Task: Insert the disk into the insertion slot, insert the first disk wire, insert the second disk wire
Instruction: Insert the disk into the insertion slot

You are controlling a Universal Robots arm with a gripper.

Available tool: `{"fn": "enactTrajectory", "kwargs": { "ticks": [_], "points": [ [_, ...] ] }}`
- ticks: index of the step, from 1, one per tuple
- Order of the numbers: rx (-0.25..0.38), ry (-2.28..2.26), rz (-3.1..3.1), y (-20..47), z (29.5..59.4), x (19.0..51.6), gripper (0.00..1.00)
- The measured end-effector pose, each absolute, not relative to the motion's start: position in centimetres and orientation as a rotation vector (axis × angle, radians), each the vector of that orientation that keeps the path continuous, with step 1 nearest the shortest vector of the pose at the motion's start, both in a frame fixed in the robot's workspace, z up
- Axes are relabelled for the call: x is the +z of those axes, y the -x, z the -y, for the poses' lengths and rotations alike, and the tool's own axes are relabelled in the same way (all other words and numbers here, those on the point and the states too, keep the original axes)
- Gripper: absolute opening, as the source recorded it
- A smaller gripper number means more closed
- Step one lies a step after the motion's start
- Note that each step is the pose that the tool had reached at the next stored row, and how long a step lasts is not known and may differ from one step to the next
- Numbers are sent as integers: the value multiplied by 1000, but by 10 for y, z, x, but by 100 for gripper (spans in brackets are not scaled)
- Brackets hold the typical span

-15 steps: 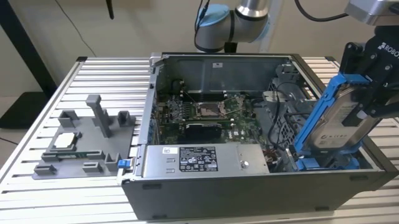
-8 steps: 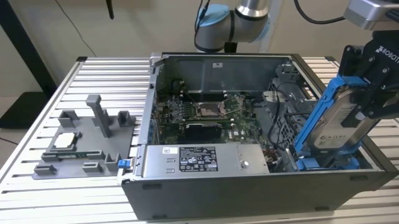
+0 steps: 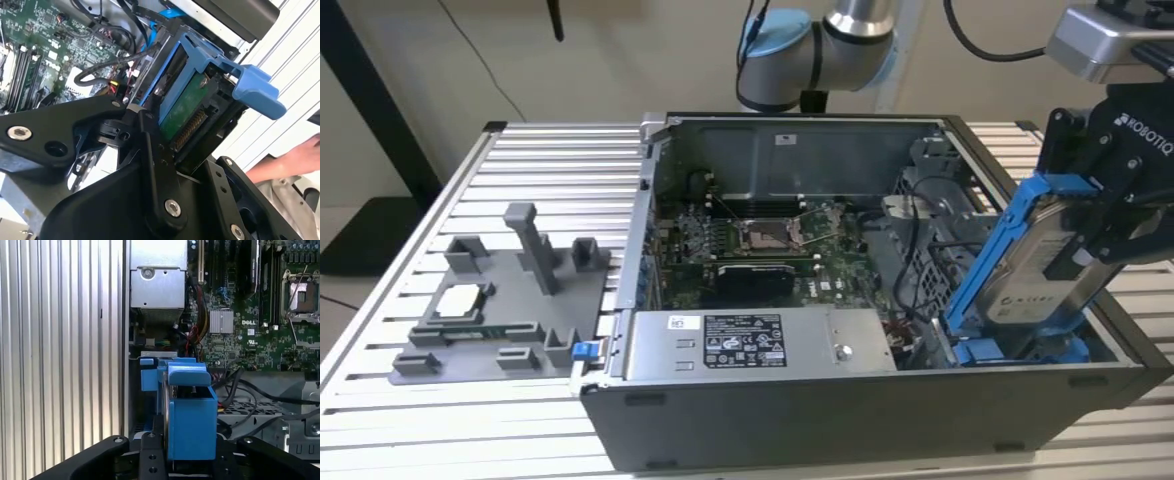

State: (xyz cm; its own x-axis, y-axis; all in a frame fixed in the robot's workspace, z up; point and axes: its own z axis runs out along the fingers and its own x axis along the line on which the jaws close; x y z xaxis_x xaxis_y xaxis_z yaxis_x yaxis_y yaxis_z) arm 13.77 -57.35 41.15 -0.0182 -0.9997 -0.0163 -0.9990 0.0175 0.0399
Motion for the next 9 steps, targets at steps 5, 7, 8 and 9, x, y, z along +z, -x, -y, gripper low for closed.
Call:
{"fn": "enactTrajectory", "kwargs": {
  "ticks": [5,7,8,9],
  "points": [
    [-63,-2190,2229,-138,573,407,0],
    [-63,-2190,2229,-138,573,405,0],
    [-63,-2190,2229,-138,573,404,0],
    [-63,-2190,2230,-138,573,403,0]
  ]
}}
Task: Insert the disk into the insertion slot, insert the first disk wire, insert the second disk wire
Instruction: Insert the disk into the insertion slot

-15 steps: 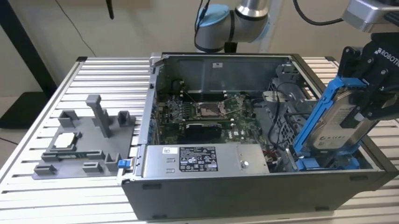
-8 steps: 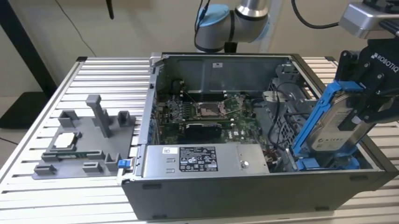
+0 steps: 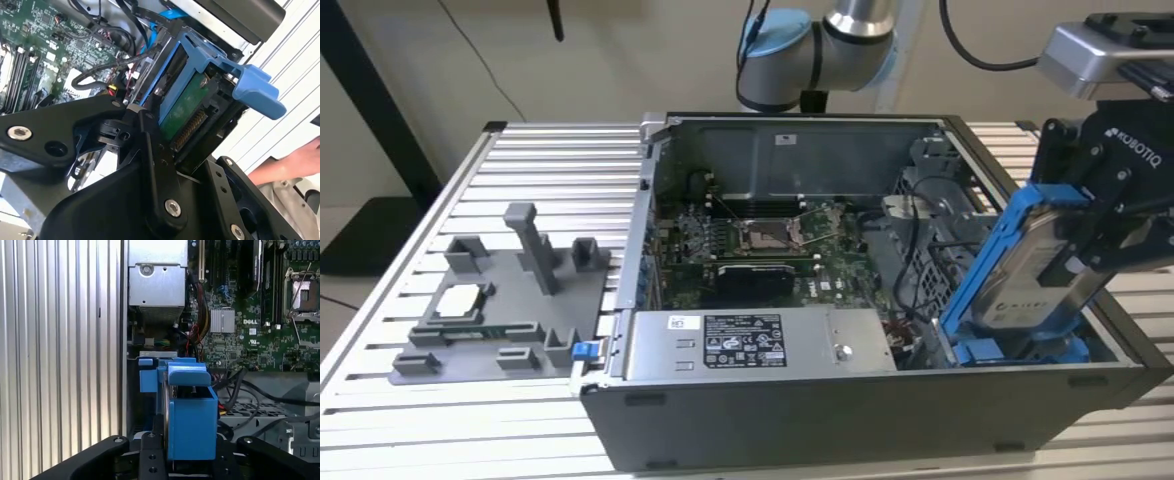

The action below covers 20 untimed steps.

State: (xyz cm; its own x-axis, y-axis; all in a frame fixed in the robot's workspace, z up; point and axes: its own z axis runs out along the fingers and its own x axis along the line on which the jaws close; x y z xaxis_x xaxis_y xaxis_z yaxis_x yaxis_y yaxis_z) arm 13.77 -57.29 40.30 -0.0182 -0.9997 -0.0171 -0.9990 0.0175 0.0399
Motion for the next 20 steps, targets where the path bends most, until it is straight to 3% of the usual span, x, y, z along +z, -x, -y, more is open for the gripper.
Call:
{"fn": "enactTrajectory", "kwargs": {
  "ticks": [20],
  "points": [
    [-79,-2197,2236,-140,567,386,0]
  ]
}}
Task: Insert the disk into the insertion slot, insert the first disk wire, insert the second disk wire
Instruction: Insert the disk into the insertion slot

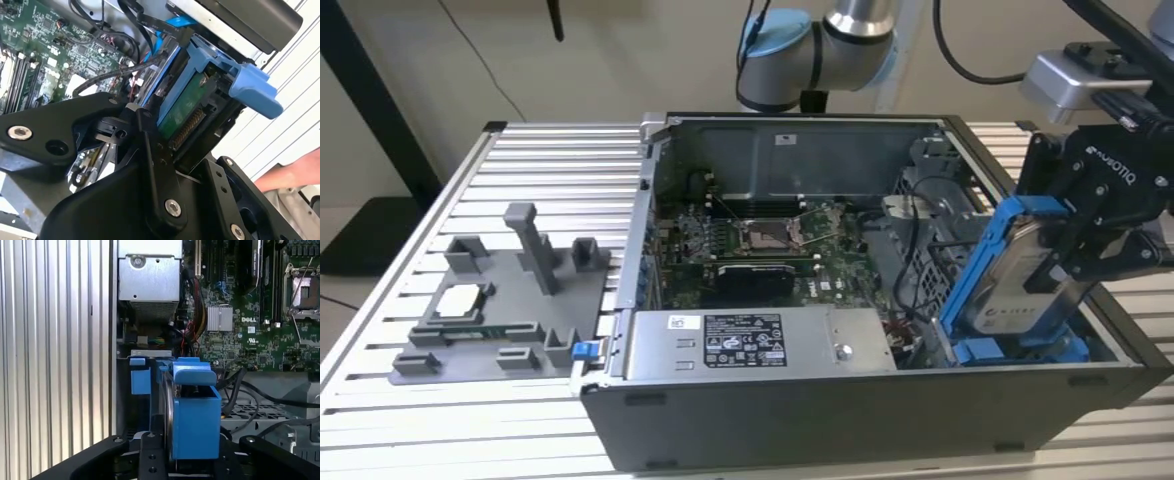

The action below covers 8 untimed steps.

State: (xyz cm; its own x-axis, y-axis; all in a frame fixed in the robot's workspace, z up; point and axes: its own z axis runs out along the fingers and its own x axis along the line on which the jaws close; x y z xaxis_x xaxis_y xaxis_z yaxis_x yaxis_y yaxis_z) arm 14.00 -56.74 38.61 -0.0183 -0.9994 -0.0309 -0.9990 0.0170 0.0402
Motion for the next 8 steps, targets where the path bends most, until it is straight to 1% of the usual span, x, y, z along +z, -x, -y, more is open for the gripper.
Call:
{"fn": "enactTrajectory", "kwargs": {
  "ticks": [8],
  "points": [
    [-81,-2199,2237,-141,569,383,0]
  ]
}}
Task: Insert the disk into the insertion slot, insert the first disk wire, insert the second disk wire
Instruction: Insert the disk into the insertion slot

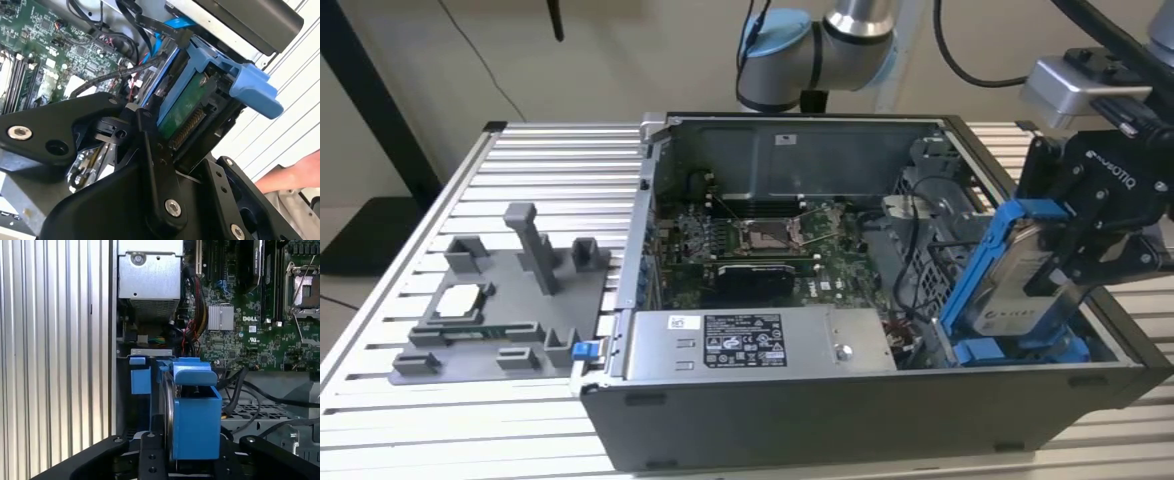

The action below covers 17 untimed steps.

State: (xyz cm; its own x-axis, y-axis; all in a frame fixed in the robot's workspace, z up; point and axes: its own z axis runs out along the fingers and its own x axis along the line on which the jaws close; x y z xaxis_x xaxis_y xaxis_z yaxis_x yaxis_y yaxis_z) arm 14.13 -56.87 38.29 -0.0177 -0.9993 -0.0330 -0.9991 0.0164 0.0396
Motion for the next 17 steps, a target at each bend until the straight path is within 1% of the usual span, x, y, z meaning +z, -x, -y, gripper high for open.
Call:
{"fn": "enactTrajectory", "kwargs": {
  "ticks": [1,5,12,17],
  "points": [
    [-82,-2200,2236,-142,569,382,100],
    [-80,-2197,2236,-141,569,384,100],
    [-82,-2198,2237,-141,569,402,100],
    [-91,-2200,2242,-135,569,407,100]
  ]
}}
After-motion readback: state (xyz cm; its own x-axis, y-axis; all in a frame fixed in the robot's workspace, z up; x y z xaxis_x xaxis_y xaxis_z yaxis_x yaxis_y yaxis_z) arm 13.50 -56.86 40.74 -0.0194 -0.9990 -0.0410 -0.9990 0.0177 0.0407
